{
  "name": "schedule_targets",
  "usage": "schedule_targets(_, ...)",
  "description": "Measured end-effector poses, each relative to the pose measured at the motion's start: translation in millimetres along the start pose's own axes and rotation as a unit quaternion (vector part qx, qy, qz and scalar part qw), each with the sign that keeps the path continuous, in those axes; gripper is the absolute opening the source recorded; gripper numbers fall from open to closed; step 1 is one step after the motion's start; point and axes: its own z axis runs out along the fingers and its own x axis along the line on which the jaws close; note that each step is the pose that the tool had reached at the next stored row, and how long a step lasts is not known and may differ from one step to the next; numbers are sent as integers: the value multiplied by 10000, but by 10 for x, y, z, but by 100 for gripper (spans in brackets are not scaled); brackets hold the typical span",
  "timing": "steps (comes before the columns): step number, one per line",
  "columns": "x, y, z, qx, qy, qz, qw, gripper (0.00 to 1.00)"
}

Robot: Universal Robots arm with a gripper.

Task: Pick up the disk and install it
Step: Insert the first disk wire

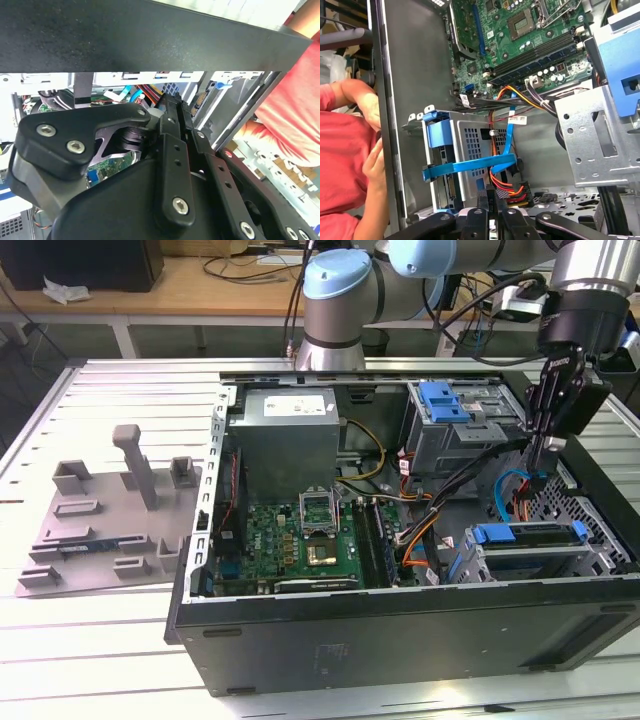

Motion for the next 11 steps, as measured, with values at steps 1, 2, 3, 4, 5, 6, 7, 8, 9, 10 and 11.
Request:
schedule_targets(1,28,-7,12,-10,-52,-10,10000,16)
schedule_targets(2,52,-12,13,-16,-89,-17,10000,16)
schedule_targets(3,72,-15,11,-20,-110,-21,9999,16)
schedule_targets(4,109,-19,-1,-26,-137,-27,9999,16)
schedule_targets(5,149,-22,-22,-32,-172,-33,9998,16)
schedule_targets(6,170,-24,-33,-36,-195,-38,9998,16)
schedule_targets(7,193,-25,-44,-41,-220,-43,9997,16)
schedule_targets(8,215,-28,-48,-45,-242,-47,9997,16)
schedule_targets(9,237,-30,-51,-48,-262,-51,9996,16)
schedule_targets(10,263,-33,-53,-52,-281,-55,9996,16)
schedule_targets(11,287,-36,-54,-54,-296,-58,9995,16)
